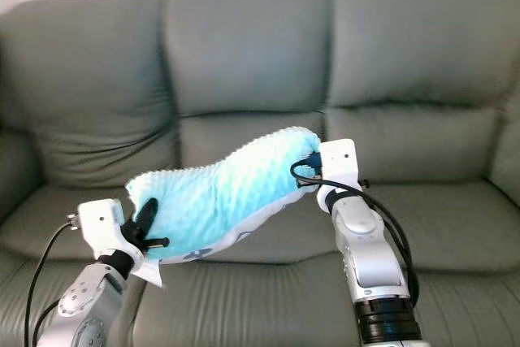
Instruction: Move the pillow to the sofa
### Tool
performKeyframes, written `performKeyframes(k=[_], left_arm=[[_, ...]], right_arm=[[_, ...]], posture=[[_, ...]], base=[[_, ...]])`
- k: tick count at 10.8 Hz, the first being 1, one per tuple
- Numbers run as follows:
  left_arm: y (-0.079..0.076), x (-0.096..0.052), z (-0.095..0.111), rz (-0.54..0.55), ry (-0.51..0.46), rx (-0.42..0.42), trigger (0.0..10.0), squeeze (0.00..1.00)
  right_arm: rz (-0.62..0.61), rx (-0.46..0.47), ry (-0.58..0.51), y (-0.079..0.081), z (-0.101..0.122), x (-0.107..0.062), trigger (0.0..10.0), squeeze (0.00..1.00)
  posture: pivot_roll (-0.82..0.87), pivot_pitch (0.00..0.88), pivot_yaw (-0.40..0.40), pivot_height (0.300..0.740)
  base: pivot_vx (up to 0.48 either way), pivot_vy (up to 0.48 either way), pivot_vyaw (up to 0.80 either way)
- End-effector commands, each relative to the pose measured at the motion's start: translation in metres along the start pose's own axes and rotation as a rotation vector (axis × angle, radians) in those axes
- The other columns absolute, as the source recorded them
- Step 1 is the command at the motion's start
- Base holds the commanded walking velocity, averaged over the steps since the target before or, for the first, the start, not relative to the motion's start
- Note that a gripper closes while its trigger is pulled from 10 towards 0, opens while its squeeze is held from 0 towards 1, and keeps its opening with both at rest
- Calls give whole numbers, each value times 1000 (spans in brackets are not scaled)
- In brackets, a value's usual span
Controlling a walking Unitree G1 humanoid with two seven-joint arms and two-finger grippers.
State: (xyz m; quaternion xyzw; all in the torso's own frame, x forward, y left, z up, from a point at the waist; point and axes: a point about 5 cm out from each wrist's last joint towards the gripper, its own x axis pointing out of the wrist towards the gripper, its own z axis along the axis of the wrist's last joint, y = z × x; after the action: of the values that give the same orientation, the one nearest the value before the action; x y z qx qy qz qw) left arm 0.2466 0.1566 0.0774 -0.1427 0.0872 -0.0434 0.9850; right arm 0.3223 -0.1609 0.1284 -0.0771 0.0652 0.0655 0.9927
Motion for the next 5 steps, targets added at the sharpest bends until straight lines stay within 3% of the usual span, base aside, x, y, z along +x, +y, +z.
performKeyframes(k=[1, 2, 3, 5], left_arm=[[4, 1, -2, 5, 22, 16, 10000, 0], [9, 6, -15, -18, 106, 57, 10000, 0], [17, 10, -20, -12, 117, 66, 10000, 0], [39, 24, -39, 1, 201, 161, 10000, 0]], right_arm=[[15, 2, 4, 4, 1, 0, 10000, 0], [32, 32, 74, 7, -13, 2, 10000, 0], [15, 61, 118, 4, -23, 4, 10000, 0], [-53, 61, 225, -9, -47, 8, 10000, 0]], posture=[[-257, 6, 66, 740], [-252, 9, 71, 740], [-250, 18, 78, 740], [-255, 53, 97, 740]], base=[[0, 0, 0], [0, 0, 0], [0, 0, 0], [0, 0, 0]])
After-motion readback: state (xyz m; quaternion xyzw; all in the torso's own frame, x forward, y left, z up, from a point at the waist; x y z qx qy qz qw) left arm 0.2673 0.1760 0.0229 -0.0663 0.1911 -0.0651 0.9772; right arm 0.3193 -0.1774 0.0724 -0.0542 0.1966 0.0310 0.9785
